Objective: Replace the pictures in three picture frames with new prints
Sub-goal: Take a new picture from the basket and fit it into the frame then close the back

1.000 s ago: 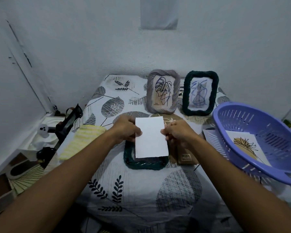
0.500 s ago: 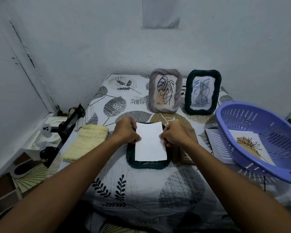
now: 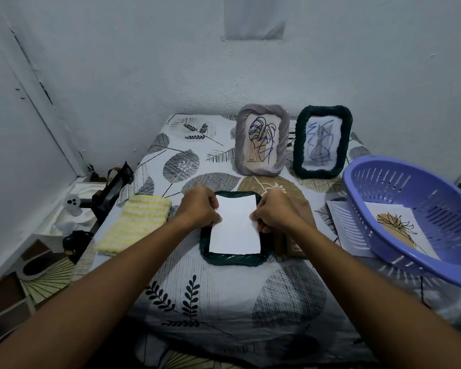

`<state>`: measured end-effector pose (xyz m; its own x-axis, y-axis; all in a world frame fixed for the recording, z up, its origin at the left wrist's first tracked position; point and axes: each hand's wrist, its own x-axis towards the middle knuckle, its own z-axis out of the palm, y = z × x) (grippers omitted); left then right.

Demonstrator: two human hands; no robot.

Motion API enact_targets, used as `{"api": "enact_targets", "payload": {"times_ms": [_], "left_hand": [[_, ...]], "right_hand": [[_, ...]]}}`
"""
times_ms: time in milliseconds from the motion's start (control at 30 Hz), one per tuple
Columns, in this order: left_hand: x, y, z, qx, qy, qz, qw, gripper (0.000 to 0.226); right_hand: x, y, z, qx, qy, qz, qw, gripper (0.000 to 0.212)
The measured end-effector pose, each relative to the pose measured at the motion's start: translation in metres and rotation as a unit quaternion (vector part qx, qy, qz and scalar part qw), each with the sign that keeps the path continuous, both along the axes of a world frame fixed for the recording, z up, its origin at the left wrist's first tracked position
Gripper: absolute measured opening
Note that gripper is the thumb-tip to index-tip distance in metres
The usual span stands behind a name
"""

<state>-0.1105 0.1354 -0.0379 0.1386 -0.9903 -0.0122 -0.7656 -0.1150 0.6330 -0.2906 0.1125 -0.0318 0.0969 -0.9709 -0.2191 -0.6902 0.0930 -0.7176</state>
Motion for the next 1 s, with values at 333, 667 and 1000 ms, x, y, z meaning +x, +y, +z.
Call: {"api": "enact_targets", "payload": {"times_ms": [333,667,1000], "left_hand": [[0.002,-0.002,-0.006,-0.022,-0.098,-0.043,0.994,0.023],[0.028,0.019,-0.009,0.009,-0.198,-0.282,0.939,0.1],[0.033,0.021,-0.016,-0.015,-0.189,-0.303,0.934,0.11]], "right_hand": [[-0.004,-0.001,-0.007,-0.046,0.057,0.021,0.997,0.014],[-0.031,0.007,0.001,-0.136,0.231,0.23,0.935,0.066],[-0.039,0.003,-0.009,-0.102,0.276,0.292,0.91,0.092]]}}
